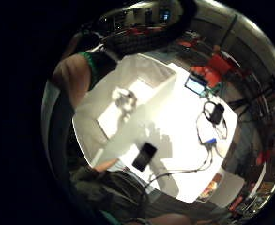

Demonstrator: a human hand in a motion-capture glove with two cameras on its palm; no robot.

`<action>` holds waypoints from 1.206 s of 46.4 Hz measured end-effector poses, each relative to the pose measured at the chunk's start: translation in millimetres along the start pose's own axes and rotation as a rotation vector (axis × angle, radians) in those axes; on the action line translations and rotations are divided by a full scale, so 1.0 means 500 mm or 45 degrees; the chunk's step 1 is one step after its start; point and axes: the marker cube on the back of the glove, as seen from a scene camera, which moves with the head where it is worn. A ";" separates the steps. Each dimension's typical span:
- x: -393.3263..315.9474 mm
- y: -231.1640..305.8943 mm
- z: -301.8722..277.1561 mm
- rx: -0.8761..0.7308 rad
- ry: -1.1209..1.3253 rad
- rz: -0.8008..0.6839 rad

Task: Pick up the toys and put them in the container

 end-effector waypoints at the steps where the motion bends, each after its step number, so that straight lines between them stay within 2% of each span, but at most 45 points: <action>1: 0.009 0.025 0.003 -0.012 0.033 0.004; 6: 0.063 0.158 0.036 -0.065 0.193 0.085; 20: 0.181 0.455 0.142 -0.174 0.306 0.369; 36: 0.225 0.582 0.204 -0.019 0.260 0.573; 41: 0.253 0.615 0.254 -0.036 0.188 0.683; 56: 0.297 0.669 0.344 -0.005 0.176 0.815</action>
